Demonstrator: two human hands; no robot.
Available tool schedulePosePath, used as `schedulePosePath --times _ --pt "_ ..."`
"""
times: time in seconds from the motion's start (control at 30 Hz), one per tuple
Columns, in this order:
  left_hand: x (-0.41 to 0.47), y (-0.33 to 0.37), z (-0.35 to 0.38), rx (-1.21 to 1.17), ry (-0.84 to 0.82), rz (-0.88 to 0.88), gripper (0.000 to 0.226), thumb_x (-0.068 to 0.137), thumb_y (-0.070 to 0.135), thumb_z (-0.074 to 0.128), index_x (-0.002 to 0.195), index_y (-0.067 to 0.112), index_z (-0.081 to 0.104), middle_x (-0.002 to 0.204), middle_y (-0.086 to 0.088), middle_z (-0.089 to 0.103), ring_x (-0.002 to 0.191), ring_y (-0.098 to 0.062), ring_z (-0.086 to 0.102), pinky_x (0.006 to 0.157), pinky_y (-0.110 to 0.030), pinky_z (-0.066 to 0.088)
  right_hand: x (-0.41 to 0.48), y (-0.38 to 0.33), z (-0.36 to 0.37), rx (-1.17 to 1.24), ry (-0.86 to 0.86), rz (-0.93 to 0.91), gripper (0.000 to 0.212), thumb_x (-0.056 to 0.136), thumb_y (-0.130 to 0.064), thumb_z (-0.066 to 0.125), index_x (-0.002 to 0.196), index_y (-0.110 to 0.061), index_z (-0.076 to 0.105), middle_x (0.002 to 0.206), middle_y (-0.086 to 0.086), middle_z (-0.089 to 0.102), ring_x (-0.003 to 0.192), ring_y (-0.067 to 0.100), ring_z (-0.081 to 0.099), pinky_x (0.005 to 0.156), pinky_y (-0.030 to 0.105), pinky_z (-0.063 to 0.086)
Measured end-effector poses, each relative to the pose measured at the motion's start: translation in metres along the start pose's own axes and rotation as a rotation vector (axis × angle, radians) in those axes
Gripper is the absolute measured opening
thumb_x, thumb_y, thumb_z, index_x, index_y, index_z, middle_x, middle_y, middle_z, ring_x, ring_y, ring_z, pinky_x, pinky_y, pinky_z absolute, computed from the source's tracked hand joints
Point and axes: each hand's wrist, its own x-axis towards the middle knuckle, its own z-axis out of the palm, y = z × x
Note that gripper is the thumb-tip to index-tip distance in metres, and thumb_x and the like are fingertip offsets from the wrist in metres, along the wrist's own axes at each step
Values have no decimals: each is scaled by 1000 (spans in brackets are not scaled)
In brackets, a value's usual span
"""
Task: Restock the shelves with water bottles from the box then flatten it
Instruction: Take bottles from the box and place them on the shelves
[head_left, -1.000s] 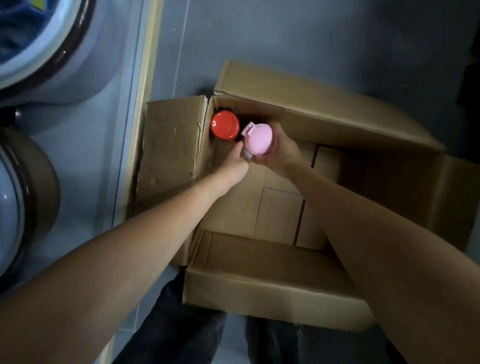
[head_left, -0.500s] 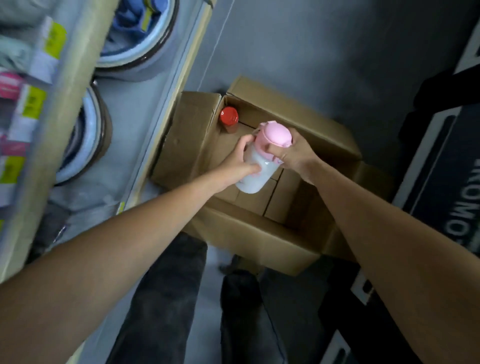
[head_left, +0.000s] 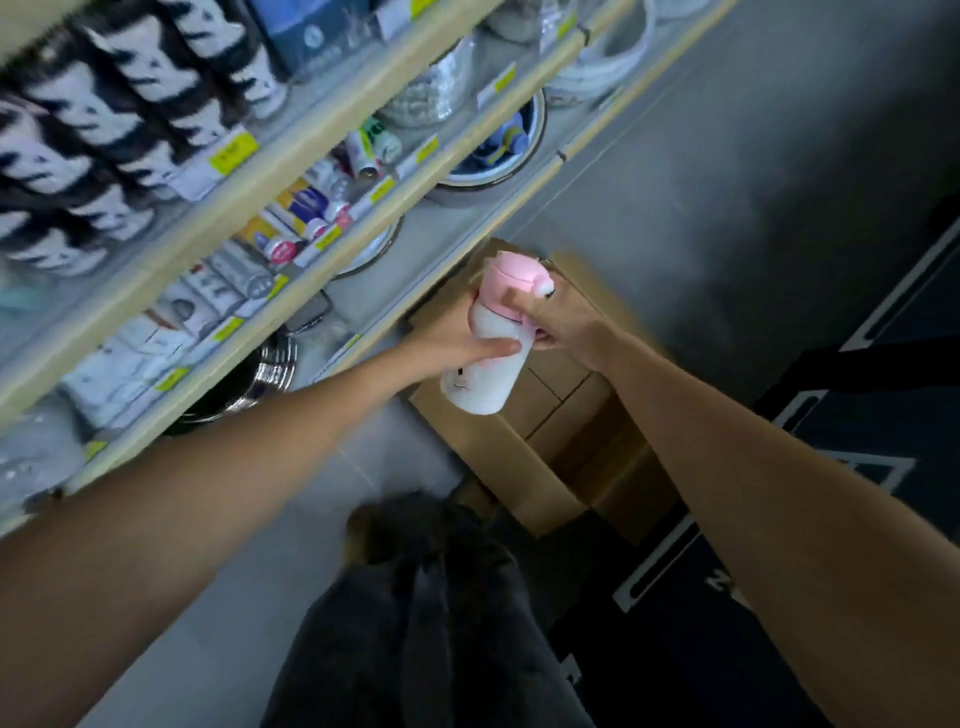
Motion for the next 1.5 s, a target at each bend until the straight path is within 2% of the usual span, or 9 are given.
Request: schedulePosePath --times 0.13,0.27,0.57,0.93,1.03,1.17,1.27,1.4,1.5 --pt "-55 13 -40 -59 153 -40 72 64 40 82 124 21 49 115 3 66 106 -12 63 93 -40 52 -41 -67 42 -66 -78 -44 6 92 -24 60 94 -25 54 84 -6 61 80 14 64 65 23 57" --pt "-134 9 -79 -109 316 -52 65 63 45 79 119 29 50 108 9 68 99 -5 65 86 -35 55 -76 -105 109 -108 -243 -124 15 93 -5 57 107 -7 54 81 3 60 56 4 65 50 17 54" --pt "-404 -48 -130 -260 573 57 43 80 8 72 116 23 55 110 -1 68 103 -13 65 88 -33 53 -176 -133 346 -499 -446 -335 32 77 -32 76 106 -27 63 95 -7 70 86 8 67 64 27 56" --pt "-770 -108 -132 -187 1069 -15 45 79 22 76 118 17 53 100 3 65 80 6 63 71 -17 53 -413 -119 623 -589 -745 -570 33 82 -33 72 112 -27 60 103 -6 68 94 13 65 82 36 55" --pt "-849 -124 -133 -220 1251 -32 92 55 59 83 127 15 48 115 -2 65 100 -12 66 82 -34 58 -471 -127 685 -629 -867 -661 48 79 -38 73 122 -27 56 114 -6 68 104 14 64 86 38 54" --pt "-936 -132 -133 -264 1401 -10 77 72 35 79 135 11 41 116 -3 61 91 -6 65 62 -16 53 -532 -131 756 -708 -999 -699 51 75 -41 76 120 -31 54 116 -4 67 107 16 63 88 42 54" --pt "-984 -141 -137 -205 1475 -2 57 81 21 73 129 10 45 102 4 63 83 -1 65 58 -9 47 -561 -131 805 -749 -1025 -757 65 64 -47 79 121 -29 56 114 -4 68 102 16 66 78 37 58" --pt "-1048 -166 -157 -210 1571 -11 35 84 18 70 114 18 50 94 8 60 88 -9 66 56 -7 46 -594 -133 876 -754 -1049 -890 49 77 -38 73 123 -27 57 110 -5 68 95 13 67 62 25 56" --pt "-1094 -191 -182 -284 1631 -60 71 81 32 72 135 12 30 117 -4 57 99 -10 61 68 -18 52 -609 -137 939 -713 -1041 -952 54 73 -43 75 121 -29 54 108 -9 65 91 11 66 59 26 57"
